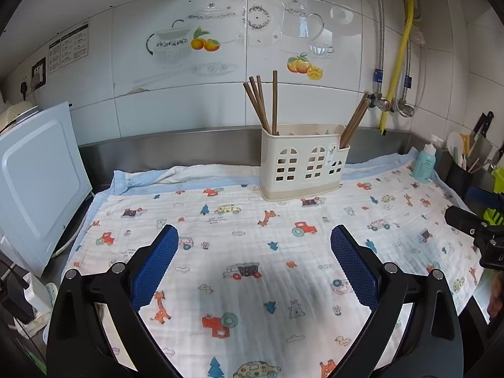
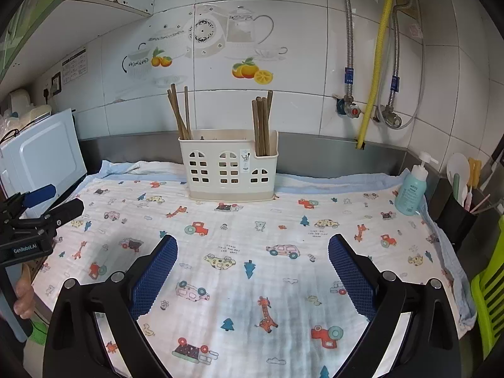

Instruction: Organize utensils

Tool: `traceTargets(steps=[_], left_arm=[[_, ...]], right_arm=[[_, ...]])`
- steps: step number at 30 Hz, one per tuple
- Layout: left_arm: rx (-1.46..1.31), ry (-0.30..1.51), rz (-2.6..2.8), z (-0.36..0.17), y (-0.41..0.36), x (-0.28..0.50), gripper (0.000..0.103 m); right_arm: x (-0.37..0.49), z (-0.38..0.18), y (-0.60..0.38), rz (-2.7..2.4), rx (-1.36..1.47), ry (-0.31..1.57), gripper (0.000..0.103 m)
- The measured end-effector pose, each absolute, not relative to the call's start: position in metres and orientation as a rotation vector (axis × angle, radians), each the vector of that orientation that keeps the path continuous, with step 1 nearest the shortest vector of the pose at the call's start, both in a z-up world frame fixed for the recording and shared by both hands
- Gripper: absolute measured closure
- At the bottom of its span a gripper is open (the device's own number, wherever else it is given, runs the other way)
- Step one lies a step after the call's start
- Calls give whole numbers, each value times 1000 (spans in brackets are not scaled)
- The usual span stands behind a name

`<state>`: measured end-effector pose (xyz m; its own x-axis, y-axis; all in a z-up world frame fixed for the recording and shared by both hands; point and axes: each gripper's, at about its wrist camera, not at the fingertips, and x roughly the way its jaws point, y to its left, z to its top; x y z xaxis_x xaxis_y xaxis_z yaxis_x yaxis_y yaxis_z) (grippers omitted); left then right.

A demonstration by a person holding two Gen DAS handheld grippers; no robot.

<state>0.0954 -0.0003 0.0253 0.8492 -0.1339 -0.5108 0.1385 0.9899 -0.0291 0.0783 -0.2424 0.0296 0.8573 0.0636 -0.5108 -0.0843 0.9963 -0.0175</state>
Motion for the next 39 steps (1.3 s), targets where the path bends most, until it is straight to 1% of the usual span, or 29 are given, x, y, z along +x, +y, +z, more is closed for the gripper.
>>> traceTargets(steps=[39], left_arm=[[3, 580, -130, 7, -1, 95, 6]], right_arm=[[81, 17, -236, 90, -26, 569, 9]])
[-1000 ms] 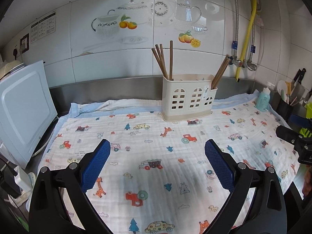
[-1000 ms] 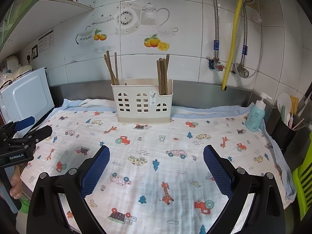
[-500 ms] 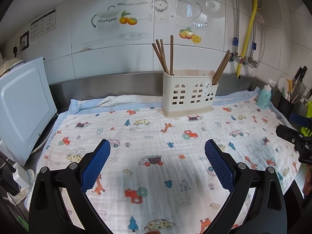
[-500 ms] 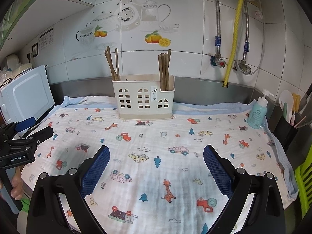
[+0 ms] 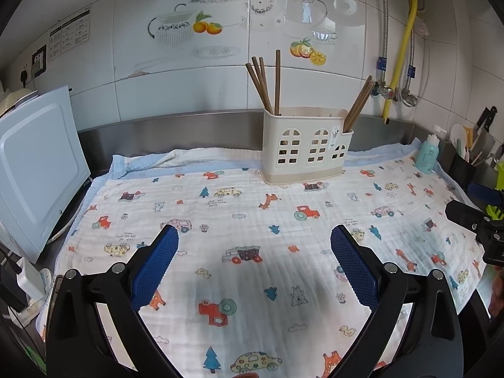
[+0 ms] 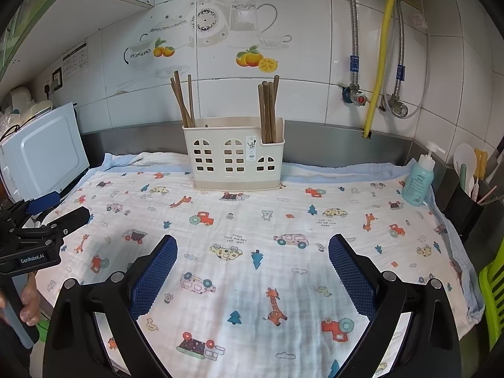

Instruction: Organize utensils

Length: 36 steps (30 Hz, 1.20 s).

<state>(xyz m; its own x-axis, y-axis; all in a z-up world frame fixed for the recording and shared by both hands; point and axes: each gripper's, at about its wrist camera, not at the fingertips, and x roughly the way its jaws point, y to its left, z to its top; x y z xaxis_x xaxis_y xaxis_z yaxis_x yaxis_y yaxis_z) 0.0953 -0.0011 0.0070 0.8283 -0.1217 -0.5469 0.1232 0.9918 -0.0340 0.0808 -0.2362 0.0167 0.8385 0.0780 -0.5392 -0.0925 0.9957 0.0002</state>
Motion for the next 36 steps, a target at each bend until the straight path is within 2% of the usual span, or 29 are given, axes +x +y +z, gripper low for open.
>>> traceTargets(steps=[36], left_arm=[[-6, 582, -122, 3, -1, 98, 6]], right_arm=[[81, 15, -235, 91, -27, 571, 9]])
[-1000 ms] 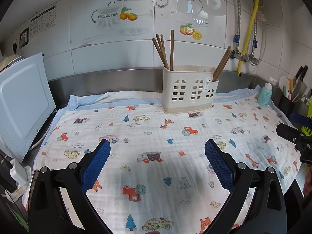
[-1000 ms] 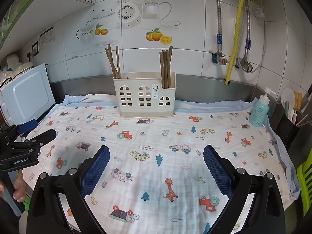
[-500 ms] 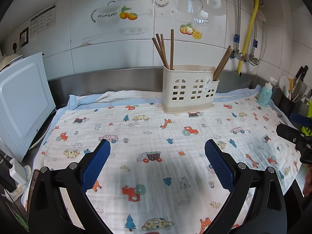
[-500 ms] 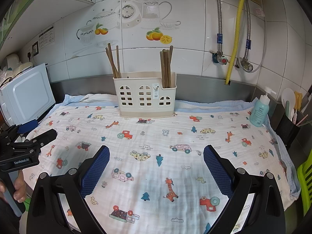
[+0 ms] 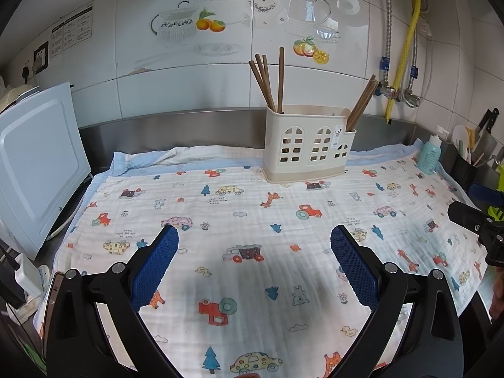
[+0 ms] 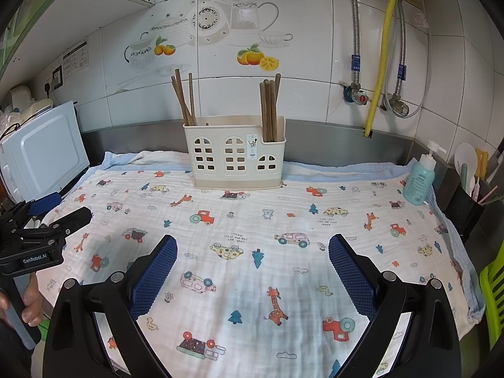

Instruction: Organize utensils

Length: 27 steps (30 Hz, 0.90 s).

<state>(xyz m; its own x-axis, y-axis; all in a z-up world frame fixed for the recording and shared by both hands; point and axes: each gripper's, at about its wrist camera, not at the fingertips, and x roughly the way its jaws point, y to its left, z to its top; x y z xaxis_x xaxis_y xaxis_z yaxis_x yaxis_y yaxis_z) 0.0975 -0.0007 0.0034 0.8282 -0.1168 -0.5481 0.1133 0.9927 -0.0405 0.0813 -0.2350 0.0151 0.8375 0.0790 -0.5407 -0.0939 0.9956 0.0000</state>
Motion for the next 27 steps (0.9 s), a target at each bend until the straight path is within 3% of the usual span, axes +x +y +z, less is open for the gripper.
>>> traceTargets(steps=[27], left_arm=[[-6, 568, -110, 8, 0, 95, 6]], right_arm=[[80, 16, -235, 88, -25, 568, 9]])
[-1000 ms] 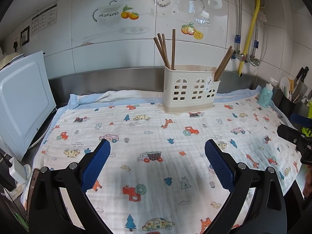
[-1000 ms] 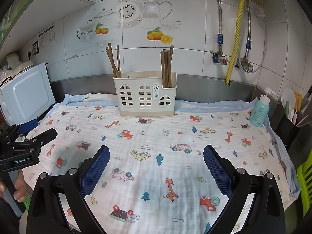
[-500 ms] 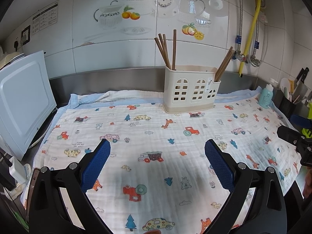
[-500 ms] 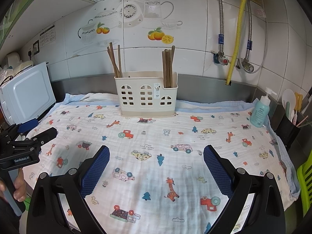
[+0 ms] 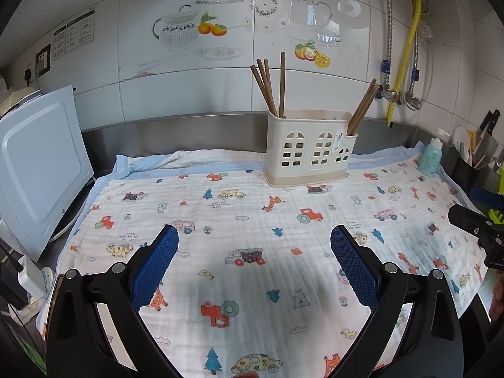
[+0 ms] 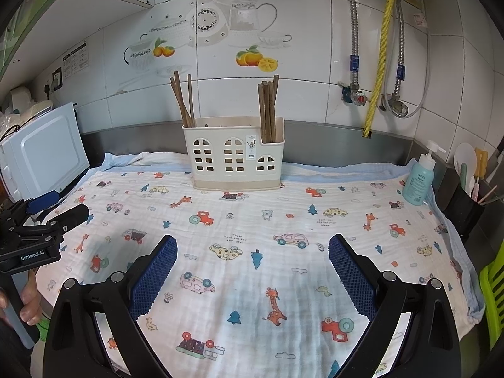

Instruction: Organize utensils

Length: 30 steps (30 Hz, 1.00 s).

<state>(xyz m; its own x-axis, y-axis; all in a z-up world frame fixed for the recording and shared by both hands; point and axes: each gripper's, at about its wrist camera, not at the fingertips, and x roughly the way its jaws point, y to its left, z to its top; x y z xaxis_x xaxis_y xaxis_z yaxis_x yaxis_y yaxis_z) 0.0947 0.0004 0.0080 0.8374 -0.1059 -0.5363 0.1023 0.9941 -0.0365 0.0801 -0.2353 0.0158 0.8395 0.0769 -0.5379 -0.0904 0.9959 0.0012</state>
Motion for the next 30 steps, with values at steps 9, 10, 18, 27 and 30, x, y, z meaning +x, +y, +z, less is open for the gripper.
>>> traceTargets(steps=[9, 10, 18, 27, 30], left_arm=[[-1, 559, -106, 11, 1, 95, 6], [-3, 559, -107, 11, 1, 95, 6], [1, 553, -109, 12, 1, 96, 6], [6, 546, -106, 15, 0, 96, 6], [11, 542, -110, 16, -2, 96, 6]], right_arm=[[81, 18, -240, 88, -22, 567, 9], [81, 18, -240, 87, -23, 566, 9], [81, 18, -240, 88, -23, 566, 9], [82, 18, -239, 88, -24, 567, 9], [82, 19, -240, 91, -25, 567, 9]])
